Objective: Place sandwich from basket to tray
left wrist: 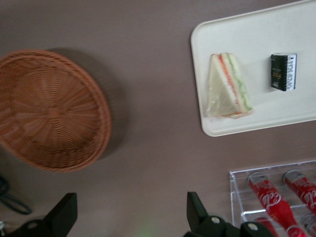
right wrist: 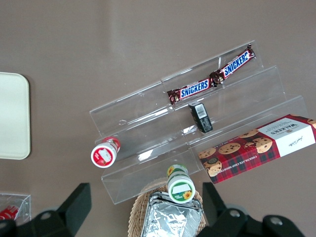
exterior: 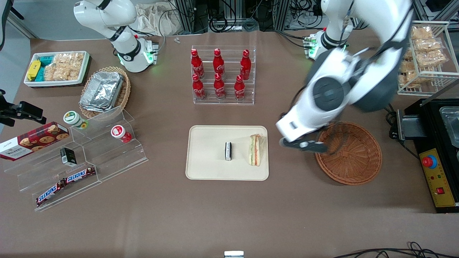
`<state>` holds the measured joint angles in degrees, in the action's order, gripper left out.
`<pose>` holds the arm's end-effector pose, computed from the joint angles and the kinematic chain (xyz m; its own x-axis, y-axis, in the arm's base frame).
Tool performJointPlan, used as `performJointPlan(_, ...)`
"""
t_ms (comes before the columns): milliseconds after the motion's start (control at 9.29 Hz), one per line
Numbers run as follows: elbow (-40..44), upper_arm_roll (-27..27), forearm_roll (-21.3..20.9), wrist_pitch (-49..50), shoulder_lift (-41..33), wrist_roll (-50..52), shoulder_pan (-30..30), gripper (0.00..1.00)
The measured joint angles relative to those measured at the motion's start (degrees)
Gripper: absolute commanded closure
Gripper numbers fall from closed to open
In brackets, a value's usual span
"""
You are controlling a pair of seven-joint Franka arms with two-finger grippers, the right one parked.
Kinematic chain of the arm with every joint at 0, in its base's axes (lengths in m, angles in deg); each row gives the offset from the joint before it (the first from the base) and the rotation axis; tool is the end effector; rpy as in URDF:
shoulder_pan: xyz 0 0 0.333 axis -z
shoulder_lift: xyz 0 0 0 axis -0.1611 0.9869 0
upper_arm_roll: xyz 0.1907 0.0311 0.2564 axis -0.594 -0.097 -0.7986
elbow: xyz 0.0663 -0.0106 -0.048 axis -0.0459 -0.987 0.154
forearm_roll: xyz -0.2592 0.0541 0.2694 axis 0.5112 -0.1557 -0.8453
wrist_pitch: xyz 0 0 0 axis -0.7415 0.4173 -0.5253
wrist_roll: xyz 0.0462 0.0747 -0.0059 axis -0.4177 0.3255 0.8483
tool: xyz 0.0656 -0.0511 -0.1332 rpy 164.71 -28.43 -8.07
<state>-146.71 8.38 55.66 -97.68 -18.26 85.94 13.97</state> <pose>0.5612 -0.2399 0.4807 0.9606 -0.2185 -0.1719 -0.2283 -0.9728 -0.0396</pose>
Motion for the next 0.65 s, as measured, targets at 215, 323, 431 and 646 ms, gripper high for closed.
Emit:
performJointPlan(215, -0.35, -0.56, -0.08, 3.15, -5.53, -6.93, -5.90, 0.01)
performJointPlan(323, -0.57, -0.76, -0.11, 3.45, -7.21, -9.98, -8.72, 0.00)
performJointPlan(431, -0.71, -0.96, -0.19, 3.50, -8.37, -12.20, -11.56, 0.00)
performJointPlan(646, -0.79, -1.34, -0.82, 3.50, -8.96, -14.81, -16.17, 0.00)
